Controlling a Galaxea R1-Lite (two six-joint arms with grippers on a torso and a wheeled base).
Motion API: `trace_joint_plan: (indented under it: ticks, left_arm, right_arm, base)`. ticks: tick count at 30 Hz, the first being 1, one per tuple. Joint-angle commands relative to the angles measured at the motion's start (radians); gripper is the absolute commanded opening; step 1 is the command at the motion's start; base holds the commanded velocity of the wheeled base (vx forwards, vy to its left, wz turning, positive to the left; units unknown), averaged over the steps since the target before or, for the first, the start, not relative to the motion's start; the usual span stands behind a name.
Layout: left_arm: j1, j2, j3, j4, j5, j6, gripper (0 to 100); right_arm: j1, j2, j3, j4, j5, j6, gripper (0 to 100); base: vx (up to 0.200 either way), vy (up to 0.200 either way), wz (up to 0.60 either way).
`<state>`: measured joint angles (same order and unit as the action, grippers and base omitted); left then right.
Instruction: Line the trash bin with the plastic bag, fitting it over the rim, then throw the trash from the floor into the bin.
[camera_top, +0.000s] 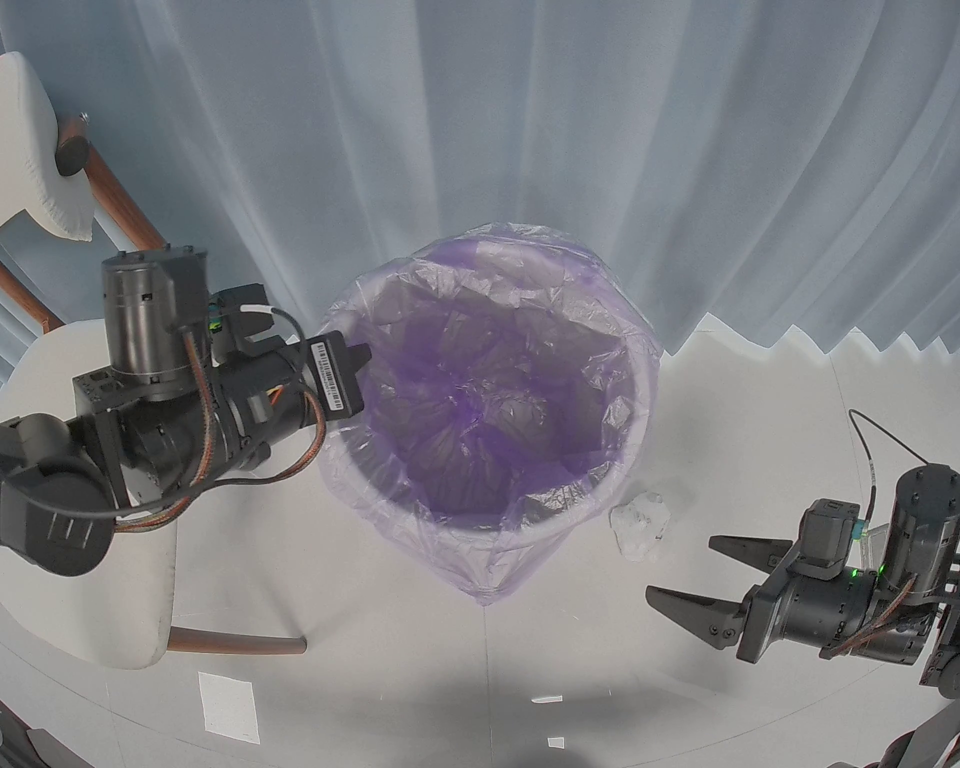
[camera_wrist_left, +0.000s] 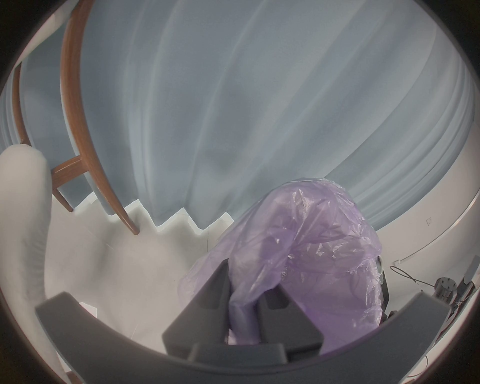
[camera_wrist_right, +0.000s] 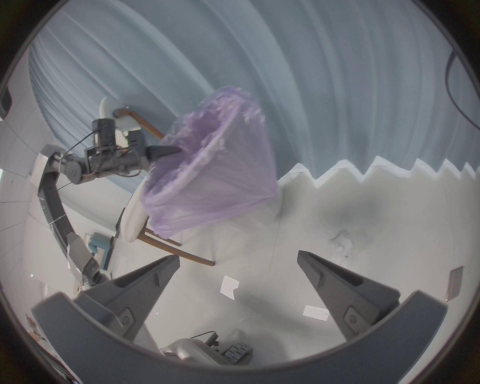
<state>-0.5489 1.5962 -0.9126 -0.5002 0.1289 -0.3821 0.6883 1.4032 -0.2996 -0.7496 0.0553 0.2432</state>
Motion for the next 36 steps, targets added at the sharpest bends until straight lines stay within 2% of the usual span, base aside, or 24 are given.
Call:
trace_joint_plan:
  ticks: [1, 5, 10, 13, 18, 21, 23, 24, 27, 36]
  left_arm:
    - [-0.006, 0.062, -0.028, 0.0, 0.0, -0.001, 0]
    - [-0.006, 0.074, -0.029, -0.001, 0.0, -0.001, 0]
    - [-0.006, 0.117, -0.074, -0.001, 0.0, -0.001, 0]
    - [-0.006, 0.143, -0.103, 0.0, 0.001, -0.003, 0]
    - [-0.016, 0.179, -0.138, 0.0, 0.008, -0.026, 0]
    - [-0.016, 0.189, -0.164, 0.003, 0.014, -0.064, 0]
    - [-0.016, 0.191, -0.203, 0.043, 0.026, -0.118, 0]
    - [-0.016, 0.191, -0.203, 0.043, 0.026, -0.118, 0]
    - [-0.016, 0.189, -0.258, 0.126, 0.064, -0.207, 0]
    - [-0.032, 0.182, -0.262, 0.137, 0.066, -0.221, 0]
  right_arm:
    - [0.037, 0.063, -0.049, -0.01, 0.009, 0.004, 0]
    - [0.056, 0.106, -0.115, -0.043, 0.009, 0.005, 0]
    - [0.169, 0.175, -0.174, -0.06, 0.008, 0.053, 0]
    - [0.189, 0.209, -0.196, -0.076, 0.008, 0.054, 0]
    - [0.191, 0.252, -0.225, -0.111, 0.001, 0.042, 0]
    - [0.191, 0.254, -0.236, -0.119, -0.025, 0.036, 0]
    - [0.186, 0.254, -0.24, -0.119, -0.065, 0.036, 0]
    - [0.186, 0.254, -0.24, -0.119, -0.065, 0.036, 0]
    - [0.168, 0.258, -0.263, -0.116, -0.078, 0.039, 0]
    - [0.109, 0.29, -0.34, -0.119, -0.078, 0.038, 0]
  base:
    - [0.0, 0.0, 0.0]
    - [0.0, 0.0, 0.0]
    - [0.0, 0.0, 0.0]
    - [0.0, 0.0, 0.0]
    - [0.0, 0.0, 0.0]
    - [0.0, 0.0, 0.0]
    - [0.0, 0.0, 0.0]
    - [0.0, 0.0, 0.0]
    - [0.0, 0.0, 0.0]
    - [0.0, 0.0, 0.0]
